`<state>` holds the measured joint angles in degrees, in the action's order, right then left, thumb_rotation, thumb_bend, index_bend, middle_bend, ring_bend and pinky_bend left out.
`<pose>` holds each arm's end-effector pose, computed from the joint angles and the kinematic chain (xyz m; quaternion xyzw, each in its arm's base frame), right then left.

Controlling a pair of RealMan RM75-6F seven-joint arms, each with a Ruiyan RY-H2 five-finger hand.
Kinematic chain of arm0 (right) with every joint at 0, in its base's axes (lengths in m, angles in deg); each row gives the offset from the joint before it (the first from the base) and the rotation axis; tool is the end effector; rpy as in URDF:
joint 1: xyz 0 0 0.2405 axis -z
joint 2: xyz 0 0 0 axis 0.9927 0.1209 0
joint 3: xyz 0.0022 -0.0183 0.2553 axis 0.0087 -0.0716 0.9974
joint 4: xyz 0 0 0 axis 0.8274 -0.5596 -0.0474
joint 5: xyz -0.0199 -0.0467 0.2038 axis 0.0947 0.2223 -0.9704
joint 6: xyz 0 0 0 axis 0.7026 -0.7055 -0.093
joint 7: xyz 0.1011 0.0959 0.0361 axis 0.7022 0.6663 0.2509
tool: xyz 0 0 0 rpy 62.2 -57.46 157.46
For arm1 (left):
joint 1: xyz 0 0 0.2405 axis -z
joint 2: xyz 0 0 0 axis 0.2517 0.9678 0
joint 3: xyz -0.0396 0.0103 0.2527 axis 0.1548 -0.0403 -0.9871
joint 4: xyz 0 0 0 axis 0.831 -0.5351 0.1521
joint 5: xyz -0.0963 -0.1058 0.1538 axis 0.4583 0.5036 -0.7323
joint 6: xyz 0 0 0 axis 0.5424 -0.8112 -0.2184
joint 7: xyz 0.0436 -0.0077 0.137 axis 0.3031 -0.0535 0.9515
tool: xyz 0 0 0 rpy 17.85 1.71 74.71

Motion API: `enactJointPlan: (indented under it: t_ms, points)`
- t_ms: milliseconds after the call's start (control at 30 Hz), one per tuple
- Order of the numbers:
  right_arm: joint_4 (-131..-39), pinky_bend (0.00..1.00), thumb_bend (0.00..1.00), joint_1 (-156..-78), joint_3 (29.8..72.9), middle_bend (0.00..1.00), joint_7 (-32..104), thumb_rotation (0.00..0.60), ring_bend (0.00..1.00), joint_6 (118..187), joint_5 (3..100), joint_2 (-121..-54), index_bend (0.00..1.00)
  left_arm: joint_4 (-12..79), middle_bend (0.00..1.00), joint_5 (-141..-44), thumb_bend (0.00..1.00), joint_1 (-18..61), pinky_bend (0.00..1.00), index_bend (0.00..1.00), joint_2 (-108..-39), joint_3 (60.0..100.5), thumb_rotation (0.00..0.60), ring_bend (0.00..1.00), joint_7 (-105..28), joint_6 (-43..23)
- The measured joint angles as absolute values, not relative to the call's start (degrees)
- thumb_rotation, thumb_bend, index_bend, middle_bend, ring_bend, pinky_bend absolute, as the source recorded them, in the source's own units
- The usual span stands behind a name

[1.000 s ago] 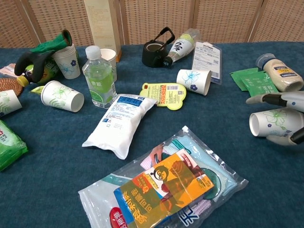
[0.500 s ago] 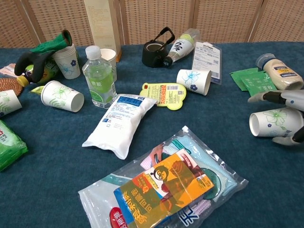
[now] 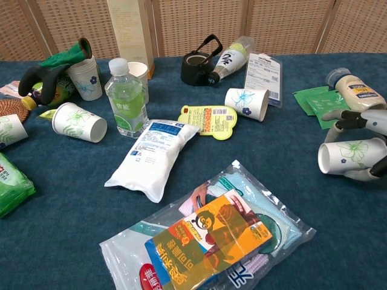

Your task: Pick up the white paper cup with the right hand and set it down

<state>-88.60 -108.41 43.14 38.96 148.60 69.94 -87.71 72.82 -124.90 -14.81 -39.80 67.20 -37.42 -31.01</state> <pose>-0.2691 -0.2749 0.0127 0.6982 -0.4602 0.3604 0.4135 -0.2650 0.1247 0.1871 -0.6197 -0.4428 -0.3597 0.5390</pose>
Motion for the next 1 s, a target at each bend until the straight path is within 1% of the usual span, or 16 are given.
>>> enactJointPlan:
  t_ms: [100, 467, 633, 800, 1000]
  points:
    - [-89.18, 0.0, 0.3, -108.15, 43.5, 0.0, 42.42, 0.6, 0.0, 149.4, 70.31, -87.68, 0.45, 72.87, 0.0, -124.95, 0.24, -14.81, 0.0, 0.0, -39.84, 67.15, 0.6, 0.0, -37.38, -30.97]
    - [-91.05, 0.0, 0.28, -107.79, 44.68, 0.0, 62.51, 0.6, 0.0, 149.69, 71.33, -86.98, 0.45, 72.93, 0.0, -125.21, 0.24, -14.89, 0.0, 0.0, -39.85, 66.99, 0.6, 0.0, -37.46, -31.03]
    - [-91.12, 0.0, 0.23, -107.71, 45.19, 0.0, 71.36, 0.6, 0.0, 149.19, 71.31, -87.06, 0.39, 72.96, 0.0, -125.17, 0.24, -14.87, 0.0, 0.0, -39.84, 66.97, 0.6, 0.0, -37.51, -30.96]
    - [-89.21, 0.0, 0.22, -107.42, 45.81, 0.0, 75.91, 0.6, 0.0, 149.8, 71.36, -88.38, 0.39, 72.98, 0.0, -125.27, 0.24, -14.89, 0.0, 0.0, -39.85, 66.91, 0.6, 0.0, -37.49, -30.95]
    - [-85.55, 0.0, 0.17, -106.76, 46.63, 0.0, 78.67, 0.6, 0.0, 151.33, 70.78, -91.5, 0.37, 72.99, 0.0, -125.38, 0.24, -14.9, 0.0, 0.0, -39.93, 66.83, 0.6, 0.0, -37.41, -30.92]
